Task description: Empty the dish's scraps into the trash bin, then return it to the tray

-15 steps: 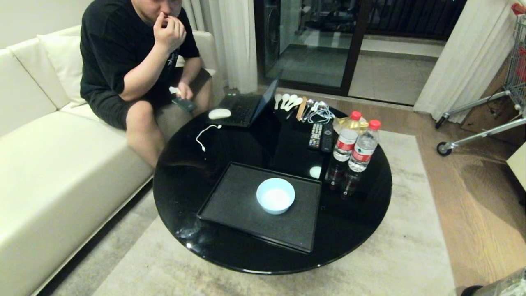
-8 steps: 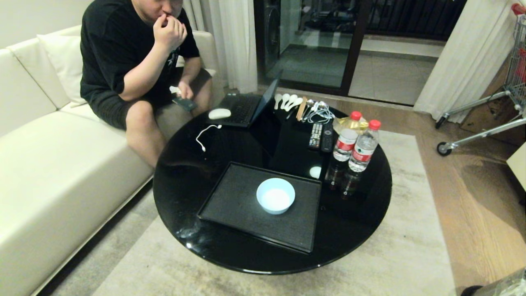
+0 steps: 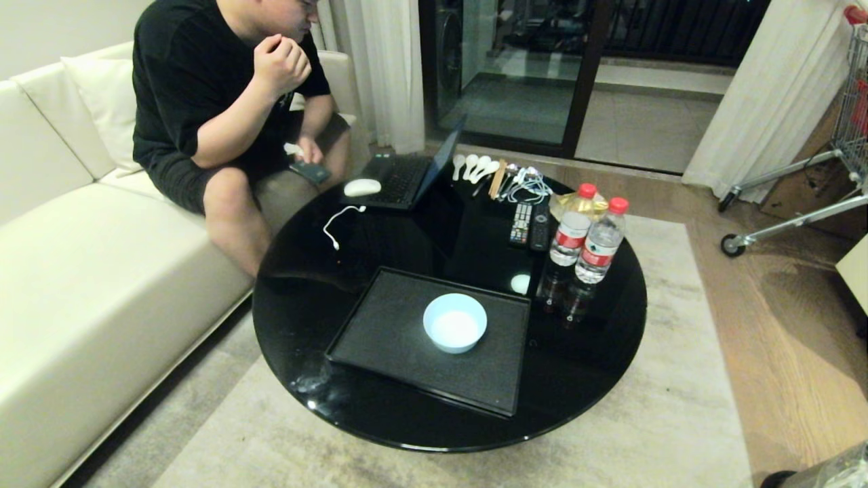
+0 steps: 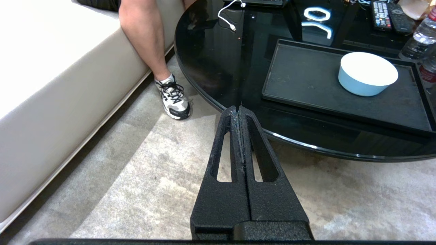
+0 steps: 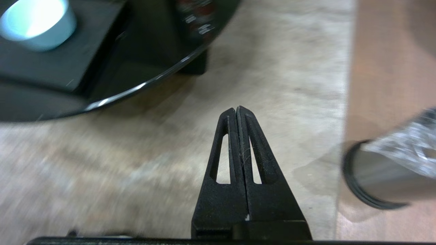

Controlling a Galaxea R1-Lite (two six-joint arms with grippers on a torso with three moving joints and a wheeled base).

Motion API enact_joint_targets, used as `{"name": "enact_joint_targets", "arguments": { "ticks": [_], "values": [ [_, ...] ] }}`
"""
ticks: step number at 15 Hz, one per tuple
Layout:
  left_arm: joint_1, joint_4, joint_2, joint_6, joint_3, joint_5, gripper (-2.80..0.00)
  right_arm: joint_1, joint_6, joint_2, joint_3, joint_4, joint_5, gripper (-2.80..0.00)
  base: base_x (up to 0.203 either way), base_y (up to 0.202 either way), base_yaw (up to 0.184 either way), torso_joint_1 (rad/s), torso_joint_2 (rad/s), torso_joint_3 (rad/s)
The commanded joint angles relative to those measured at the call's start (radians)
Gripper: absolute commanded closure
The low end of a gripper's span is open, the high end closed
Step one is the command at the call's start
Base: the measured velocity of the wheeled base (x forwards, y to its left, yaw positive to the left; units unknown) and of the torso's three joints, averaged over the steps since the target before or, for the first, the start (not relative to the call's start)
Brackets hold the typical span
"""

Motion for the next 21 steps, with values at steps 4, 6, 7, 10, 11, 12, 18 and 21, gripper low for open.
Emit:
{"name": "enact_joint_targets", "arguments": {
  "ticks": [4, 6, 7, 10, 11, 12, 18, 21],
  "values": [
    [0.000, 0.000, 0.000, -0.001, 0.000, 0.001, 0.00, -0.015, 0.000, -0.144, 0.000, 0.000, -0.001, 0.00, 0.000, 0.000, 0.000, 0.000, 0.00, 0.000],
    [0.000, 0.000, 0.000, -0.001, 0.000, 0.001, 0.00, -0.012, 0.000, -0.235, 0.000, 0.000, 0.000, 0.00, 0.000, 0.000, 0.000, 0.000, 0.00, 0.000],
    [0.000, 0.000, 0.000, -0.001, 0.000, 0.001, 0.00, -0.011, 0.002, -0.249, 0.000, 0.000, 0.000, 0.00, 0.000, 0.000, 0.000, 0.000, 0.00, 0.000],
    [0.000, 0.000, 0.000, -0.001, 0.000, 0.001, 0.00, -0.011, 0.002, -0.249, 0.000, 0.000, 0.001, 0.00, 0.000, 0.000, 0.000, 0.000, 0.00, 0.000],
    [0.000, 0.000, 0.000, -0.001, 0.000, 0.001, 0.00, -0.010, 0.002, -0.249, 0.000, 0.000, 0.000, 0.00, 0.000, 0.000, 0.000, 0.000, 0.00, 0.000],
    [0.000, 0.000, 0.000, -0.001, 0.000, 0.001, 0.00, -0.010, 0.002, -0.249, 0.000, 0.000, -0.001, 0.00, 0.000, 0.000, 0.000, 0.000, 0.00, 0.000],
    [0.000, 0.000, 0.000, -0.001, 0.000, 0.001, 0.00, -0.011, 0.002, -0.249, 0.000, 0.000, 0.000, 0.00, 0.000, 0.000, 0.000, 0.000, 0.00, 0.000],
    [0.000, 0.000, 0.000, -0.001, 0.000, 0.001, 0.00, -0.011, 0.002, -0.249, 0.000, 0.000, -0.001, 0.00, 0.000, 0.000, 0.000, 0.000, 0.00, 0.000]
  ]
}}
